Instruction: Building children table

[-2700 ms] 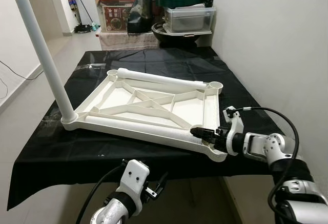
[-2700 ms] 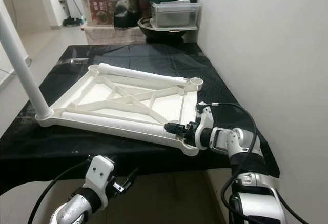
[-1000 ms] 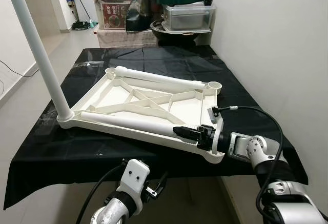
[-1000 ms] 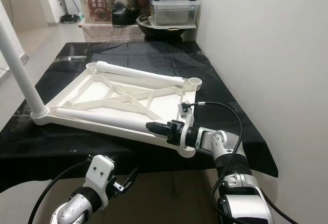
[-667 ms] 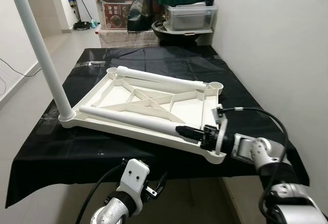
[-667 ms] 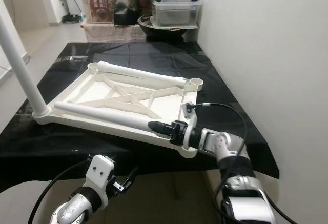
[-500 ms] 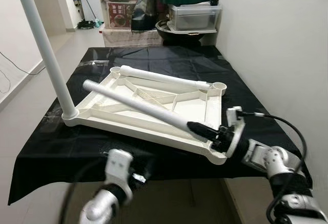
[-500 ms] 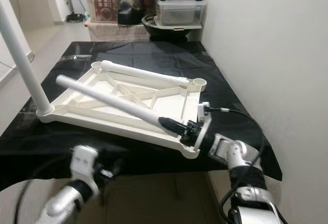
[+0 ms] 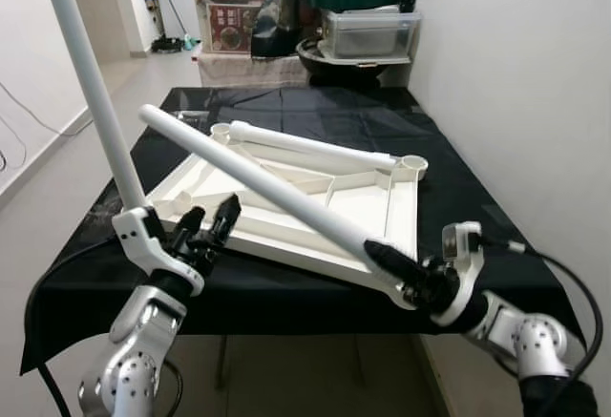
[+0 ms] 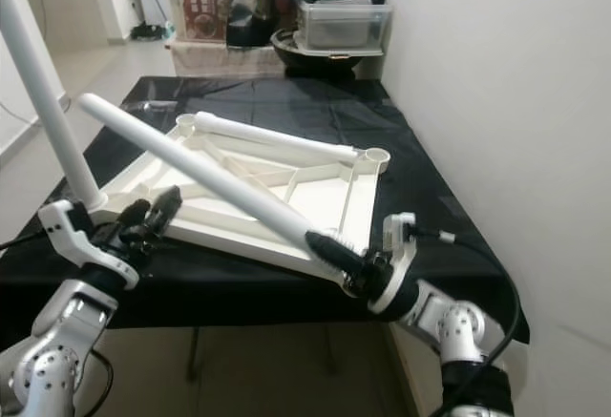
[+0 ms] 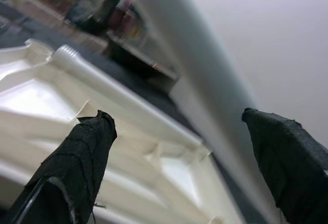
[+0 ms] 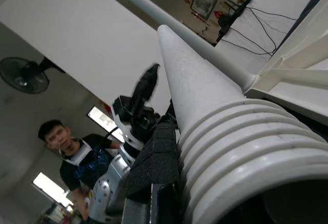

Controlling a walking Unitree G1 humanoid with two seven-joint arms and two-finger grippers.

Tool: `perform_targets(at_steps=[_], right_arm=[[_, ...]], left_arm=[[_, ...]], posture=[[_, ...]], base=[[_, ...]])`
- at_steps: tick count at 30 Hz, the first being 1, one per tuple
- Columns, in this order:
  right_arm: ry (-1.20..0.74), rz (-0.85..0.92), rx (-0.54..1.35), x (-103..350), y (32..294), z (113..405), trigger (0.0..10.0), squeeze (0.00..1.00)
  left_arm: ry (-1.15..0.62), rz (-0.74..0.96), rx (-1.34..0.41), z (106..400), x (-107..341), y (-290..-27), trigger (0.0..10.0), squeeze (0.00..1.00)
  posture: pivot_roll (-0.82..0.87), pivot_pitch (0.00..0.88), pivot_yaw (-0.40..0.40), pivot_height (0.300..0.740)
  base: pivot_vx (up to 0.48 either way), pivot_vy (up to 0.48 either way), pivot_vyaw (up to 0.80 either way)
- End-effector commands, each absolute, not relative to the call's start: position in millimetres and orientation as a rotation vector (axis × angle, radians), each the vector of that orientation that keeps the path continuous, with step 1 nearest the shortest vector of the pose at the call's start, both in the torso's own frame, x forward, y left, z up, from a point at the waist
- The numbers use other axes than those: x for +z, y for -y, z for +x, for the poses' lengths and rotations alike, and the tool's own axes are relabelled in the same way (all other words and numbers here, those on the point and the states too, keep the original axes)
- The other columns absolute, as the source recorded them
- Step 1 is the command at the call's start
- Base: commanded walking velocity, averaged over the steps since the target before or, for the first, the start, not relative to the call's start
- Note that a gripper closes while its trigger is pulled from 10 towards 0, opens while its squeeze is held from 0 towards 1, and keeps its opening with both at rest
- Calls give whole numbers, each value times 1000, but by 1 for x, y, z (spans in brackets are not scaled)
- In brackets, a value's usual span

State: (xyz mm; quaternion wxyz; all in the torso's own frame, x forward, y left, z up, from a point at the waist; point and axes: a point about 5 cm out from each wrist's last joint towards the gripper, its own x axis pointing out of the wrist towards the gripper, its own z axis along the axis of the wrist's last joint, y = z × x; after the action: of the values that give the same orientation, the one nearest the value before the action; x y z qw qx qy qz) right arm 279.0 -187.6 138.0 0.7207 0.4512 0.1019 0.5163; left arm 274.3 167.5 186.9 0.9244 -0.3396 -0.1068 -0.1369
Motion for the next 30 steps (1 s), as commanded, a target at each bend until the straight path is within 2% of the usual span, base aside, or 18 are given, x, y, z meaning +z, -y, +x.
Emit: perform_targets(at_steps=[1, 3, 10, 25, 26, 27, 28, 29, 30], right_arm=[[-198, 996, 1190, 144, 184, 277, 0, 0], [-217, 998, 1236, 142, 177, 270, 0, 0], [-236, 988, 1288, 143, 169, 260, 0, 0], [-212, 963, 1331, 145, 166, 251, 0, 0], [-211, 961, 1328, 145, 166, 251, 0, 0], [-211, 961, 1328, 145, 166, 251, 0, 0], [-209, 961, 1328, 145, 167, 251, 0, 0], [-209, 961, 1328, 145, 167, 251, 0, 0], [-207, 961, 1325, 145, 167, 251, 0, 0]], left_arm=[[222, -740, -290, 273, 190, -168, 10000, 0], [269, -830, -369, 271, 204, -165, 10000, 0], [308, -930, -499, 265, 223, -164, 10000, 0], [328, -1059, -495, 264, 228, -181, 10000, 0], [328, -1070, -495, 263, 228, -182, 9255, 0], [328, -1070, -495, 263, 228, -182, 9255, 0], [331, -1079, -497, 263, 228, -183, 1333, 0], [331, -1079, -497, 263, 228, -183, 1333, 0], [333, -1091, -493, 262, 228, -185, 0, 0]], posture=[[79, 0, -42, 740], [81, 0, -42, 740], [81, 0, -43, 740], [80, 0, -41, 740], [80, 0, -44, 740], [80, 0, -44, 740], [79, 0, -43, 740], [79, 0, -43, 740], [78, 0, -44, 740]], base=[[0, 0, 0], [0, 0, 0], [0, 0, 0], [0, 0, 0], [0, 0, 0], [0, 0, 0], [0, 0, 0], [0, 0, 0], [0, 0, 0]])
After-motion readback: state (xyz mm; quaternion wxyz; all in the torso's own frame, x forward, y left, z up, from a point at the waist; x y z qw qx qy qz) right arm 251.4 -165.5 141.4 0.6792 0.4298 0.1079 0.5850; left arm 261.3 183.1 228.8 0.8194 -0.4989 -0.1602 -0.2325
